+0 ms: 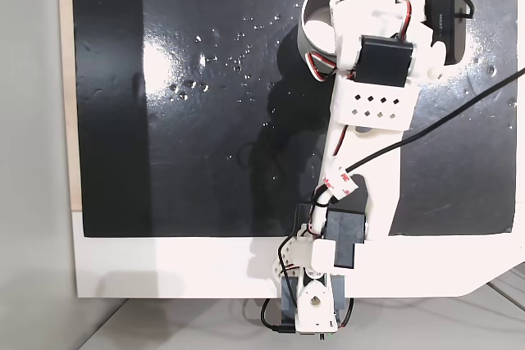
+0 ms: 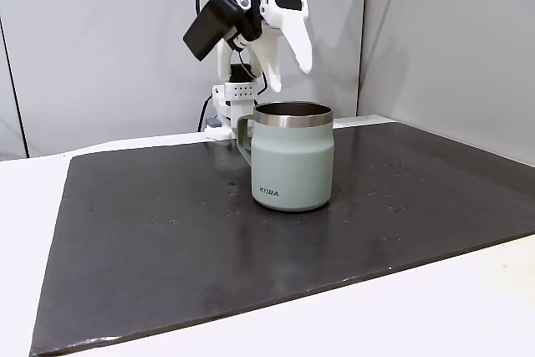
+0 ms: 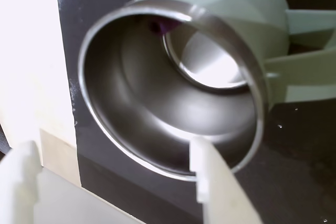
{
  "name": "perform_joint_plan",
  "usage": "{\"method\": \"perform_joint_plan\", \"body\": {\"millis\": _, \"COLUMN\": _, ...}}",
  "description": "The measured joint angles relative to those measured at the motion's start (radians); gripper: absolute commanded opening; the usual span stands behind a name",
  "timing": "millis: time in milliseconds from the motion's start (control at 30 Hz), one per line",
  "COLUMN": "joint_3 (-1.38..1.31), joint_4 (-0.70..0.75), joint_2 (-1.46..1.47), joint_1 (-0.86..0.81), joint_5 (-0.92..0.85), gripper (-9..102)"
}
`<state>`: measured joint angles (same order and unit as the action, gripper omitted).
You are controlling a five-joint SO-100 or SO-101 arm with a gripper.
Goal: Grasp a pengrip and put it in the cup.
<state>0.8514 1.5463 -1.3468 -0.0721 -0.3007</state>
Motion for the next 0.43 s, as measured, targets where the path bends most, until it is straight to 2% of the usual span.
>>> {"method": "perform_joint_plan", "body": {"millis": 433, "joint_3": 0.000, "joint_4": 0.005, "joint_2": 0.000, "joint_1": -0.006, "joint_5": -0.015, "gripper": 34}}
